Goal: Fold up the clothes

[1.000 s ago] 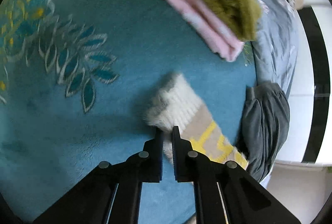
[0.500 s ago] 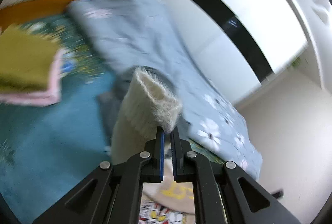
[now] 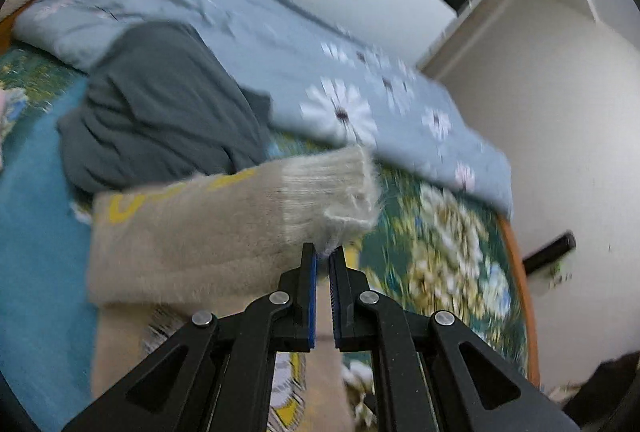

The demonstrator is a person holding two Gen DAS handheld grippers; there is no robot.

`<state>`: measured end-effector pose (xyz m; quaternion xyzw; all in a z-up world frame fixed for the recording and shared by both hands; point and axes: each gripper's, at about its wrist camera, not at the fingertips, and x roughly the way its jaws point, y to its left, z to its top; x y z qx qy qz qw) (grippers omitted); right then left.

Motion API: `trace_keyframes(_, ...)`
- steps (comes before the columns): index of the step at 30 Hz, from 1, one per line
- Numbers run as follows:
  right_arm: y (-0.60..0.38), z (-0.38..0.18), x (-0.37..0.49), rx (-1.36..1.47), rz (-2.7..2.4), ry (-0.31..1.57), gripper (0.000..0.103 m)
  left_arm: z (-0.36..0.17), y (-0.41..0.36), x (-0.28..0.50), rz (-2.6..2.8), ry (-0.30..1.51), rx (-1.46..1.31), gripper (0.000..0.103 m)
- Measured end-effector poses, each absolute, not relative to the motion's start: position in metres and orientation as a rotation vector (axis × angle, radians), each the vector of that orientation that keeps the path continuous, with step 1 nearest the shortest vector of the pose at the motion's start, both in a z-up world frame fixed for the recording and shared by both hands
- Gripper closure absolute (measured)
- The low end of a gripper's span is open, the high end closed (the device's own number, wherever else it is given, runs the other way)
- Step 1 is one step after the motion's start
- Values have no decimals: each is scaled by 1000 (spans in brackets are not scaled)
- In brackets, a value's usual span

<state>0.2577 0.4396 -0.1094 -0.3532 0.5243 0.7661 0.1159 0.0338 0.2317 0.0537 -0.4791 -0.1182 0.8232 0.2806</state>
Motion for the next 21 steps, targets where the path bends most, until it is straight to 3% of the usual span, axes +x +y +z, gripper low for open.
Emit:
trace_keyframes(17, 457, -110, 271, -998, 2238, 1533, 98, -31, 289, 60, 2071, -295, -1566, 97)
trace_keyframes(21, 455, -112, 271, -1005, 2232, 1539, 98, -31, 280, 67, 2047, -323, -1570, 85)
